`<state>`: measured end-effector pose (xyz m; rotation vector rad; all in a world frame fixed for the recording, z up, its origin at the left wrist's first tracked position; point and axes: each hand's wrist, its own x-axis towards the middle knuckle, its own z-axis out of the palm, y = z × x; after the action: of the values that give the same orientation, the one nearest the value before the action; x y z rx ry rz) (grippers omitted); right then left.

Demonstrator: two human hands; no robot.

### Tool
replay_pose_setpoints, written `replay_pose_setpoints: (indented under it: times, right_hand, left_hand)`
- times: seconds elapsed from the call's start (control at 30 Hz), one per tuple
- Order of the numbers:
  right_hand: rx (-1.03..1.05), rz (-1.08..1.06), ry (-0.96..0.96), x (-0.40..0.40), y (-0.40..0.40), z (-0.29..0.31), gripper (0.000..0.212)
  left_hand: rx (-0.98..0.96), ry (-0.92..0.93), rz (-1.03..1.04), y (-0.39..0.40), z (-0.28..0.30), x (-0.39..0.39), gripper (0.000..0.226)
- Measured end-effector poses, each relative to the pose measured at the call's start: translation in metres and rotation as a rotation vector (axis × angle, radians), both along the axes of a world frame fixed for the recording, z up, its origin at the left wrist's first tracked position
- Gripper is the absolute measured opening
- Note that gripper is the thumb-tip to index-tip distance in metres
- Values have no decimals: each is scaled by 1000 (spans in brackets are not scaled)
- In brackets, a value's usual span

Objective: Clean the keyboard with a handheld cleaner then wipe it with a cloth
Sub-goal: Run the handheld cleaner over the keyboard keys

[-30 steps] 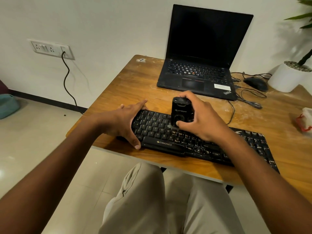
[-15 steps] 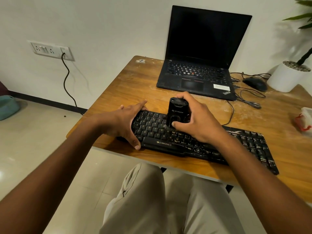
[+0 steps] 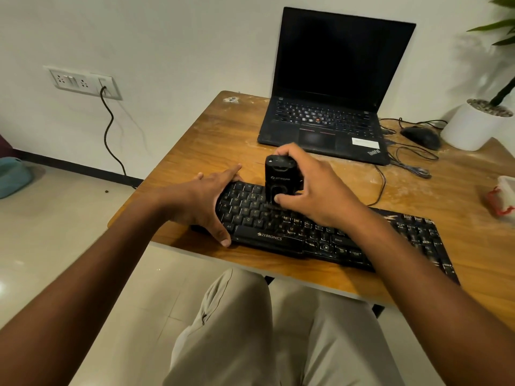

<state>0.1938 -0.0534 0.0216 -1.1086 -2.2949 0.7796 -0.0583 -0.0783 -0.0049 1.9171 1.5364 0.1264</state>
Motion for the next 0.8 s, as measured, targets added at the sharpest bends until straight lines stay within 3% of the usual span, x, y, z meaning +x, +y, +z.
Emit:
replay_pose_setpoints:
  times: [0.23, 0.53, 0.8]
  right_hand:
    - [-25, -98, -188, 47, 3, 9, 66]
    - [-63, 23, 123, -14, -12, -15, 63]
    - [-59, -15, -149, 26, -8, 2, 66]
  left_hand:
    - [-12, -8, -36, 6, -8, -8, 160]
    - [-4, 4, -4, 0, -1, -1, 155]
    - [-26, -9, 5, -2, 4, 3, 152]
